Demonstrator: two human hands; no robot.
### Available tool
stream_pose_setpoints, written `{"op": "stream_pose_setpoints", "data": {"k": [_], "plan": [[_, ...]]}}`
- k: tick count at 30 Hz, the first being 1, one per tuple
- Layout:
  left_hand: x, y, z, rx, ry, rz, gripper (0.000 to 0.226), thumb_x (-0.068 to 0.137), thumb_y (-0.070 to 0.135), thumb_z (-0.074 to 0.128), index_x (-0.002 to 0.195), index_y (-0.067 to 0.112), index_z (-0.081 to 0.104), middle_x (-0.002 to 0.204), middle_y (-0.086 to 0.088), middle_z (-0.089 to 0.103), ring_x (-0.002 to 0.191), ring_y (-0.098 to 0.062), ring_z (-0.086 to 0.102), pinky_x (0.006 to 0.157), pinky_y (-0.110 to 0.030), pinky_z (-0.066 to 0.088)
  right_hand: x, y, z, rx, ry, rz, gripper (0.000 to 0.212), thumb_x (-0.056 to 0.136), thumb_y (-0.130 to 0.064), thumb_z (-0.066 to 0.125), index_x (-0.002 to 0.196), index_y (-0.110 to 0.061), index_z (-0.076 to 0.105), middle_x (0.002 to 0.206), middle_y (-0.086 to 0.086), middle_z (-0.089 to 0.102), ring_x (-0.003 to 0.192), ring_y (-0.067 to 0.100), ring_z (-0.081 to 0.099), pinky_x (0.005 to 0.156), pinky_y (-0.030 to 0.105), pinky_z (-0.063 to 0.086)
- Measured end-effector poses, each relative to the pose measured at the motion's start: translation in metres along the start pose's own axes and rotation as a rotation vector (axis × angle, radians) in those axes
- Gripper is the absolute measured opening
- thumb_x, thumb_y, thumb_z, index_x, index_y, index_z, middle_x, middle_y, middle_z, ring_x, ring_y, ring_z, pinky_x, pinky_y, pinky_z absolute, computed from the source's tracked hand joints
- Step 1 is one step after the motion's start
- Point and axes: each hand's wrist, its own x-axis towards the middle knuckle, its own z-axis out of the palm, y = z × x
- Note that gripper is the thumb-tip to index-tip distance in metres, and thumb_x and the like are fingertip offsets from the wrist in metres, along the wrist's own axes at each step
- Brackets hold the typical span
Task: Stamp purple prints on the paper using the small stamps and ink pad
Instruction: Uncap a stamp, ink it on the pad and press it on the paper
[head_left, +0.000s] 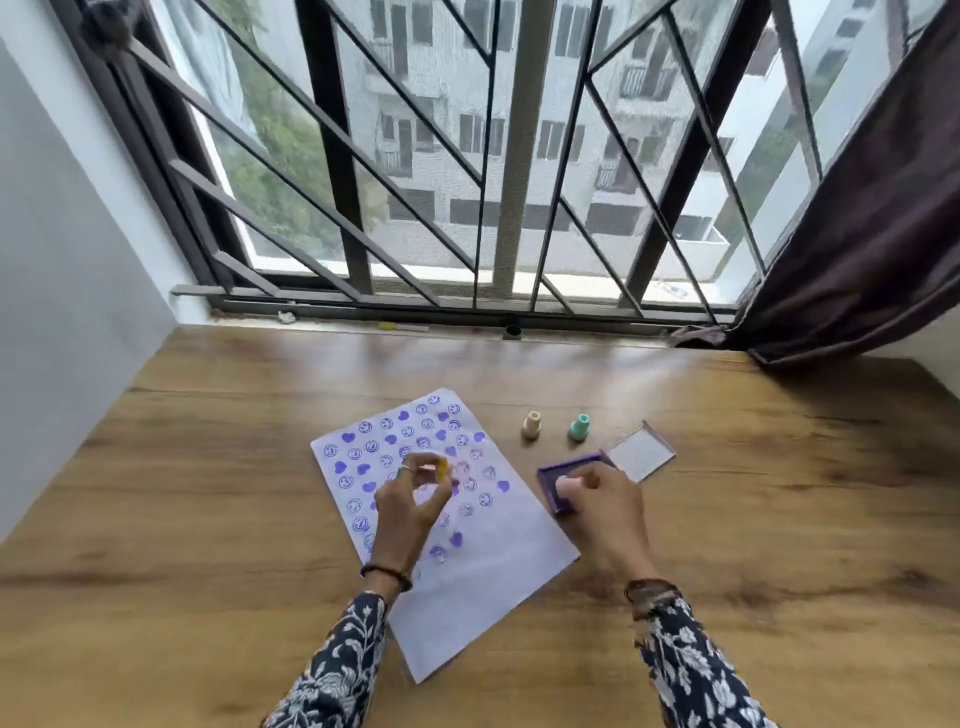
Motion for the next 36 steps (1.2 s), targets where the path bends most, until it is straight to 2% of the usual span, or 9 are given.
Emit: {"op": "stream_pose_setpoints", "data": {"k": [2,4,7,9,12,16,23,26,36], "plan": [[-0.006,-0.006,-0.010,0.026,0.017,-0.021,0.016,0.082,0.012,0.063,0.084,0.025,0.055,0.082,-0.007,0.073,0.080,-0.007,0.068,0.088,-0.051,0.050,-0.026,0.003,0.020,0.193,-0.063,0.039,0.003,0.073,-0.020,0.069,0.075,-0.018,0.069,0.080,0.005,0.072,0.082,0.026,0.068,0.080,0.046,0.056],[-0.012,-0.012,-0.013,0.043,-0.014,-0.058,0.017,0.082,0.010,0.064,0.084,0.023,0.054,0.081,-0.003,0.072,0.080,0.001,0.067,0.094,-0.055,0.045,-0.044,0.003,0.040,0.237,-0.102,-0.021,0.005,0.077,-0.018,0.069,0.081,-0.019,0.070,0.084,0.003,0.071,0.081,0.021,0.067,0.079,0.043,0.057],[-0.018,-0.019,-0.013,0.052,-0.037,-0.111,0.016,0.081,0.012,0.066,0.085,0.020,0.053,0.080,0.010,0.066,0.076,0.005,0.065,0.104,-0.056,0.037,-0.058,0.001,0.060,0.090,-0.095,-0.205,0.010,0.085,-0.020,0.064,0.092,-0.014,0.068,0.092,0.004,0.067,0.082,0.015,0.062,0.076,0.029,0.050],[-0.020,-0.021,-0.012,0.091,-0.029,-0.103,0.015,0.081,0.013,0.066,0.088,0.016,0.053,0.082,0.005,0.068,0.078,-0.003,0.064,0.104,-0.057,0.037,-0.061,-0.001,0.069,-0.036,-0.116,-0.298,0.014,0.090,-0.021,0.058,0.098,-0.013,0.065,0.099,0.004,0.063,0.087,0.017,0.061,0.078,0.031,0.048],[-0.019,-0.022,-0.011,0.104,-0.029,-0.104,0.014,0.082,0.015,0.064,0.091,0.015,0.052,0.090,-0.006,0.072,0.082,-0.003,0.063,0.105,-0.056,0.035,-0.062,-0.002,0.074,-0.207,-0.139,-0.402,0.016,0.093,-0.023,0.050,0.100,-0.014,0.062,0.105,0.003,0.059,0.092,0.022,0.060,0.073,0.034,0.046],[-0.019,-0.024,-0.012,0.091,-0.048,-0.120,0.013,0.084,0.018,0.061,0.091,0.017,0.050,0.094,-0.007,0.073,0.088,-0.009,0.066,0.111,-0.053,0.027,-0.060,-0.001,0.078,-0.314,-0.144,-0.520,0.017,0.096,-0.024,0.046,0.101,-0.014,0.059,0.107,0.004,0.059,0.091,0.025,0.061,0.069,0.035,0.046],[-0.017,-0.029,-0.011,0.089,-0.050,-0.130,0.014,0.085,0.020,0.061,0.090,0.020,0.048,0.096,-0.007,0.073,0.094,-0.013,0.067,0.115,-0.049,0.019,-0.051,-0.003,0.084,-0.434,-0.141,-0.588,0.016,0.095,-0.019,0.046,0.092,-0.010,0.059,0.093,0.008,0.062,0.082,0.026,0.061,0.062,0.028,0.036],[-0.016,-0.031,-0.010,0.099,-0.045,-0.129,0.014,0.084,0.020,0.062,0.091,0.018,0.049,0.095,-0.007,0.074,0.095,-0.013,0.067,0.115,-0.049,0.017,-0.045,-0.008,0.085,-0.502,-0.169,-0.608,0.015,0.093,-0.012,0.046,0.086,-0.006,0.057,0.089,0.012,0.061,0.078,0.031,0.060,0.060,0.030,0.032],[-0.015,-0.037,-0.009,0.159,-0.043,-0.104,0.016,0.084,0.020,0.061,0.087,0.024,0.046,0.092,0.001,0.075,0.095,-0.006,0.066,0.116,-0.041,0.011,-0.020,-0.027,0.092,-0.733,-0.307,-0.603,0.020,0.086,-0.006,0.044,0.090,-0.003,0.063,0.098,0.017,0.066,0.090,0.036,0.061,0.070,0.038,0.045]]}}
